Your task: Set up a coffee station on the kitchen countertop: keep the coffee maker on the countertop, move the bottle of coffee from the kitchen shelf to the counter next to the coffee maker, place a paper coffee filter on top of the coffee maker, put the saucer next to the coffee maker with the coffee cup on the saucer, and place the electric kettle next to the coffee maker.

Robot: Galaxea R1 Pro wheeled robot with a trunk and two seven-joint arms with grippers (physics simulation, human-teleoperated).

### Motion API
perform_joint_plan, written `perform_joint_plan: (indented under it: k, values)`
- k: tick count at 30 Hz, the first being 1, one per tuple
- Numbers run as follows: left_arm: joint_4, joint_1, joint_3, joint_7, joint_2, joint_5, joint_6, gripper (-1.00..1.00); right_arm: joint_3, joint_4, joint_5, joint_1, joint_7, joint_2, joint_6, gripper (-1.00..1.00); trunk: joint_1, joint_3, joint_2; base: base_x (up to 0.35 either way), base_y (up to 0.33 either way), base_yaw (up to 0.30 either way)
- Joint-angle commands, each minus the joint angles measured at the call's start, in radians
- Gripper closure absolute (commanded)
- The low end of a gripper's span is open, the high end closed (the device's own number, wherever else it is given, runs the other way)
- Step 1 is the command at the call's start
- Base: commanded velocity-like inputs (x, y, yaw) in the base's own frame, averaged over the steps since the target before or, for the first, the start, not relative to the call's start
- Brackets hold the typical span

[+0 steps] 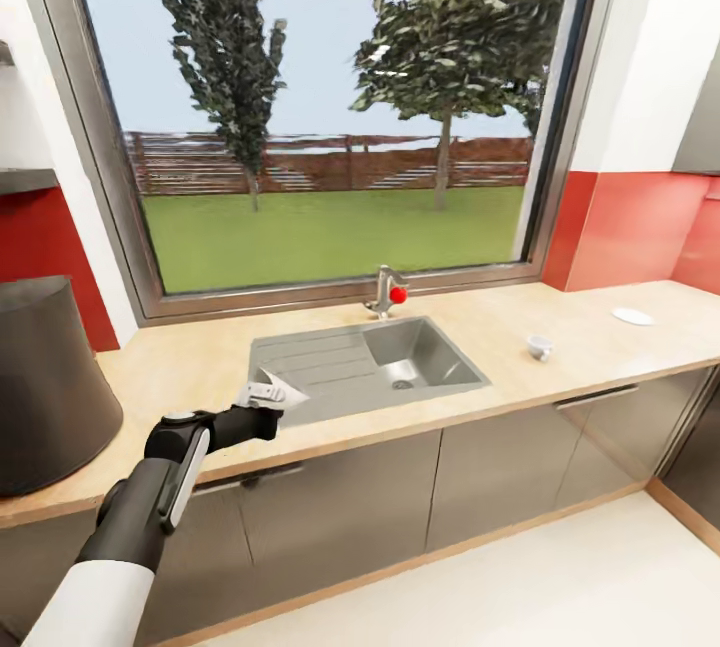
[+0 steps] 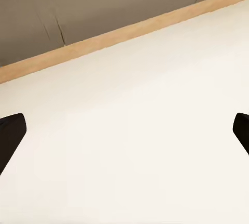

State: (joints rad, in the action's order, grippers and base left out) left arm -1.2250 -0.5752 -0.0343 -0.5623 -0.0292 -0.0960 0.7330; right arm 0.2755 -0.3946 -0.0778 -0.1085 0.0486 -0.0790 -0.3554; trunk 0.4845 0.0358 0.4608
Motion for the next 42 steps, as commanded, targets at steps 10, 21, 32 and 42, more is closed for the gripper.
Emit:
perform_joint_plan:
  k: [10,21,32,42]
  values:
    - [-0.028,0.161,-0.089,-0.022,-0.017,-0.009,-0.186,1.0,0.008,0.0,-0.008,-0.001,0.005,0.0,-0.004,-1.0,0.0,0.002,0.002,-0.269,0.226,0.202]
    - [-0.017,0.24,-0.197,-0.025,-0.038,-0.003,-0.331,1.0,0.009,0.0,-0.01,-0.001,0.005,-0.007,-0.004,-1.0,0.0,0.002,0.002,-0.27,0.227,0.001]
    - [0.047,0.3,-0.379,-0.015,-0.036,-0.004,-0.496,1.0,0.009,0.001,-0.01,-0.001,0.005,-0.007,-0.004,-1.0,0.0,0.002,0.002,-0.096,0.082,0.0]
    - [0.141,0.307,-0.507,-0.016,-0.042,-0.012,-0.58,1.0,0.011,0.0,-0.007,-0.001,0.004,0.0,-0.004,-1.0,0.0,0.002,0.002,0.0,0.0,0.082]
